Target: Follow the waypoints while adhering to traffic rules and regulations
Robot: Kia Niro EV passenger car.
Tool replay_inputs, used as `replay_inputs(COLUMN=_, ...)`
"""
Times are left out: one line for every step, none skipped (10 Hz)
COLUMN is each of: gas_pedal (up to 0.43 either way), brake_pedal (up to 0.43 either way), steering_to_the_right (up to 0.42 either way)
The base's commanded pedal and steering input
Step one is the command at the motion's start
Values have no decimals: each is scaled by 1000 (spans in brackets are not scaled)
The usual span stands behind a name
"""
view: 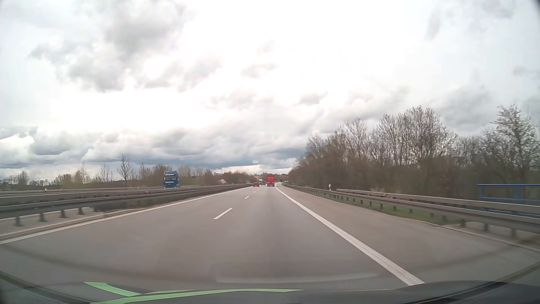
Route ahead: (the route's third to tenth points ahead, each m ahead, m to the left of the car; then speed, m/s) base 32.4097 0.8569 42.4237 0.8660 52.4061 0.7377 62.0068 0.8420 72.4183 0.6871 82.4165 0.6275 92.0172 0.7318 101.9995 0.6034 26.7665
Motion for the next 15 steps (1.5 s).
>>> replay_inputs(gas_pedal=441, brake_pedal=0, steering_to_the_right=-3)
replay_inputs(gas_pedal=441, brake_pedal=0, steering_to_the_right=-2)
replay_inputs(gas_pedal=441, brake_pedal=0, steering_to_the_right=-2)
replay_inputs(gas_pedal=441, brake_pedal=0, steering_to_the_right=-2)
replay_inputs(gas_pedal=441, brake_pedal=0, steering_to_the_right=-2)
replay_inputs(gas_pedal=441, brake_pedal=0, steering_to_the_right=-2)
replay_inputs(gas_pedal=441, brake_pedal=0, steering_to_the_right=-2)
replay_inputs(gas_pedal=441, brake_pedal=0, steering_to_the_right=-2)
replay_inputs(gas_pedal=441, brake_pedal=0, steering_to_the_right=-2)
replay_inputs(gas_pedal=421, brake_pedal=0, steering_to_the_right=-1)
replay_inputs(gas_pedal=421, brake_pedal=0, steering_to_the_right=-1)
replay_inputs(gas_pedal=421, brake_pedal=0, steering_to_the_right=-1)
replay_inputs(gas_pedal=409, brake_pedal=0, steering_to_the_right=-1)
replay_inputs(gas_pedal=378, brake_pedal=0, steering_to_the_right=0)
replay_inputs(gas_pedal=331, brake_pedal=0, steering_to_the_right=0)
